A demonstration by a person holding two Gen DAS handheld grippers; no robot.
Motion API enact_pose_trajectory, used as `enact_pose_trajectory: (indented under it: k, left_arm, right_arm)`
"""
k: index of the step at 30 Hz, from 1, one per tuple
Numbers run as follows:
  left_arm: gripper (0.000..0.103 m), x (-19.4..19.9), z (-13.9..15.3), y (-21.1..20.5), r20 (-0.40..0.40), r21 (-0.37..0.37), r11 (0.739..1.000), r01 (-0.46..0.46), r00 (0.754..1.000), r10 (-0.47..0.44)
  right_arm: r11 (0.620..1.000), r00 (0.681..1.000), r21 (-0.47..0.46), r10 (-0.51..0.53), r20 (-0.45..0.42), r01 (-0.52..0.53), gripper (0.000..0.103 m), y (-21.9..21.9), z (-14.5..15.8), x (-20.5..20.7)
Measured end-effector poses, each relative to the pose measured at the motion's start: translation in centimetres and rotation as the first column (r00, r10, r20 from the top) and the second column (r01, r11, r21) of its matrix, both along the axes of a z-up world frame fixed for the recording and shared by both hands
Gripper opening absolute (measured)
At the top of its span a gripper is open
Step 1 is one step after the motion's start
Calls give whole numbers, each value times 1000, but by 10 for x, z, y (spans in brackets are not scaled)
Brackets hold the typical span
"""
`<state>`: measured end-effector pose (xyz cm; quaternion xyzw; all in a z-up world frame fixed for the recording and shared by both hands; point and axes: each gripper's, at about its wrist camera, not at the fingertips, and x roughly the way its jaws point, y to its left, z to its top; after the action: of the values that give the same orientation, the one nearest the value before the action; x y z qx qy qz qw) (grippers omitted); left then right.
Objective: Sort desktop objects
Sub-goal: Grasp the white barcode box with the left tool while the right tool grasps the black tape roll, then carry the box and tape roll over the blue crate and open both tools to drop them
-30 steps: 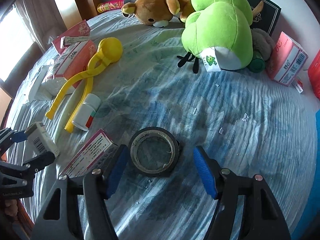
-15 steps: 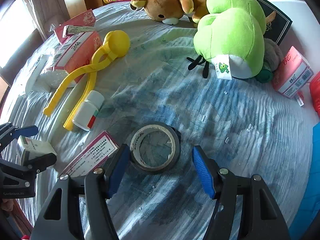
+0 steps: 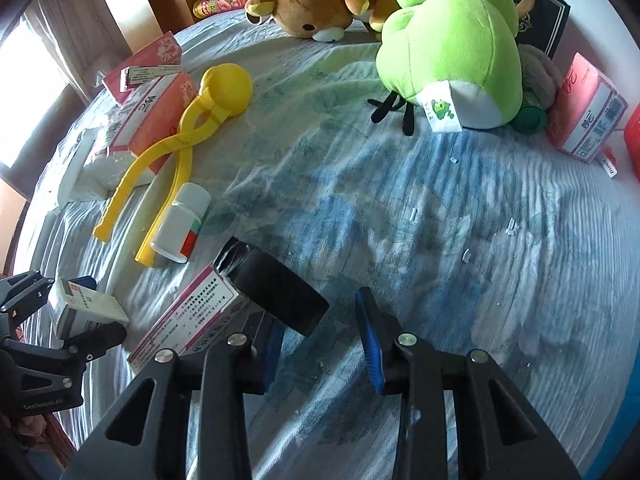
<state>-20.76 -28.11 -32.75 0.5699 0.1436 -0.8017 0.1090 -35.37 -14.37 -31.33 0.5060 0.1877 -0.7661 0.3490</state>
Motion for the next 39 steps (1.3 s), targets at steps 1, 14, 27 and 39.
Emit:
enact_pose_trajectory:
  k: [1, 14, 27, 39]
  left_arm:
    - [63, 1, 0, 0, -3, 2, 1000, 2, 1000, -2]
    - [31, 6, 17, 0, -71, 35, 997, 74, 995, -71]
    - [31, 11, 83, -2, -171, 9, 987, 158, 973, -155]
    - [31, -5, 176, 60, -317, -69, 932, 355, 879, -358]
  right_arm:
    - [1000, 1000, -12, -6, -21, 5, 34, 1, 3, 1]
    - [983, 996, -155, -93, 17, 94, 15, 13, 41, 21]
    - [953, 983, -251, -183, -30, 170, 15, 43, 104, 47]
    - [904, 929, -335, -333, -164, 265, 15, 94, 191, 83]
